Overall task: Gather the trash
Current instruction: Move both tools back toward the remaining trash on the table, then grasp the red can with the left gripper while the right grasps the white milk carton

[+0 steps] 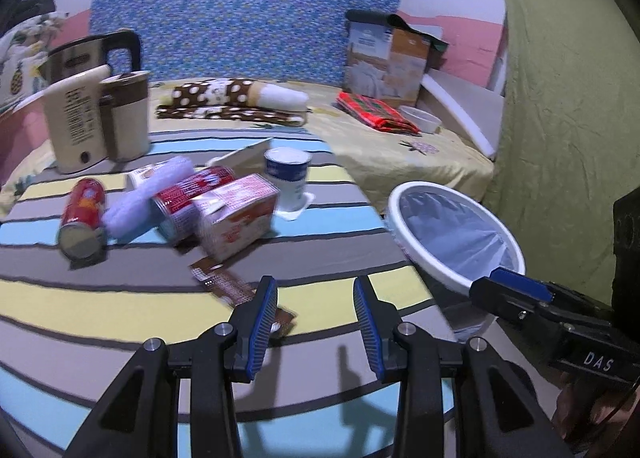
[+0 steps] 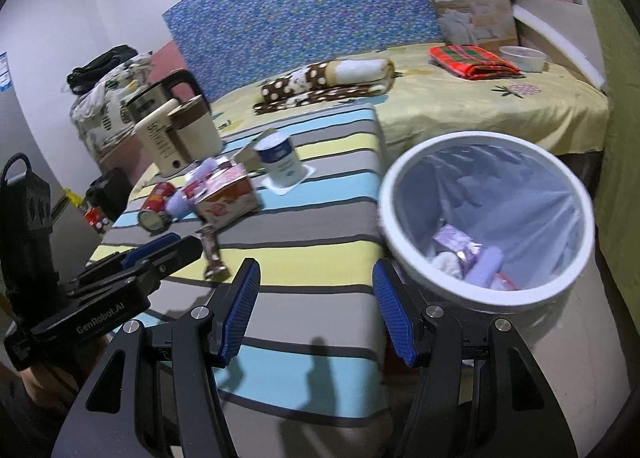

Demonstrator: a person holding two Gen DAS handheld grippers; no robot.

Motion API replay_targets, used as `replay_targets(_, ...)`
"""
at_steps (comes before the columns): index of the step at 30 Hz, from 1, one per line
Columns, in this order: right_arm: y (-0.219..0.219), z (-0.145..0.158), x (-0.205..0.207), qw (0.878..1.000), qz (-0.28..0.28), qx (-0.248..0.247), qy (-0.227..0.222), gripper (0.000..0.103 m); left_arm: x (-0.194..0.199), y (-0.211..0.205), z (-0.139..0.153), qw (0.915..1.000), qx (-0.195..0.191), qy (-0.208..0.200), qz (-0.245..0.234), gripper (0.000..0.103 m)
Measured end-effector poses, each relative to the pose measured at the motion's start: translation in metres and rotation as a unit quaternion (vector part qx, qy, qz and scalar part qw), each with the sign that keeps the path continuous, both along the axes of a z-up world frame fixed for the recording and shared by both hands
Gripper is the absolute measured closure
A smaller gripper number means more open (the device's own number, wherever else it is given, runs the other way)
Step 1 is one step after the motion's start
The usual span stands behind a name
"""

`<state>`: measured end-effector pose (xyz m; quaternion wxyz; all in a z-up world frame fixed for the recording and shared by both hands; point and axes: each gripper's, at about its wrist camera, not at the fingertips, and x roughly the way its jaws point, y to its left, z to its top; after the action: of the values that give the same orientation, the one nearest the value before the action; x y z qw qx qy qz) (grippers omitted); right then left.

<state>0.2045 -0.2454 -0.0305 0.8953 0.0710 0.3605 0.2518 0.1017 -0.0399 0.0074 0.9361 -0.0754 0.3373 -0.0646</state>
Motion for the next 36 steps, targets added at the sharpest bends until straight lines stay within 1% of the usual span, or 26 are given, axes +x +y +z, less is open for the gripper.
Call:
replay_targets(3, 0.009, 0.000, -0.001, 1.000, 0.014, 0.007, 0.007, 0.043, -0.006, 0.011, -0.001, 0.9999, 0.002, 0.002, 0.013, 0.063)
replay_targets(10, 0.032, -0.001, -0.003, 1.000, 0.031, 0.000, 0.007, 0.043, -0.014, 0.042, -0.006, 0.9986, 0.004, 0.008, 0.052, 0.063)
replay_targets(20, 0.062, 0.002, 0.006, 0.999, 0.043, -0.014, 0.000, 0.043, -0.010, 0.093, -0.004, 0.9942, 0.003, 0.006, 0.108, 0.063)
replay_targets(24, 0.077, 0.001, 0.010, 0.998, 0.052, -0.020, -0.001, 0.043, -0.002, 0.117, -0.003, 0.9913, 0.005, 0.008, 0.131, 0.062)
replay_targets(26, 0.082, 0.001, 0.012, 0.998, 0.055, -0.023, -0.002, 0.043, 0.002, 0.126, -0.002, 0.9901, 0.008, 0.006, 0.140, 0.057)
replay_targets(28, 0.089, 0.000, 0.014, 0.998, 0.058, -0.027, -0.004, 0.043, 0.008, 0.136, -0.002, 0.9888, 0.012, 0.005, 0.149, 0.056)
replay_targets(33, 0.106, -0.001, 0.022, 0.997, 0.066, -0.034, -0.004, 0.043, 0.026, 0.156, -0.005, 0.9854, 0.020, 0.007, 0.169, 0.054)
replay_targets(36, 0.116, -0.004, 0.028, 0.997, 0.067, -0.038, -0.001, 0.043, 0.038, 0.166, -0.009, 0.9840, 0.015, 0.014, 0.177, 0.054)
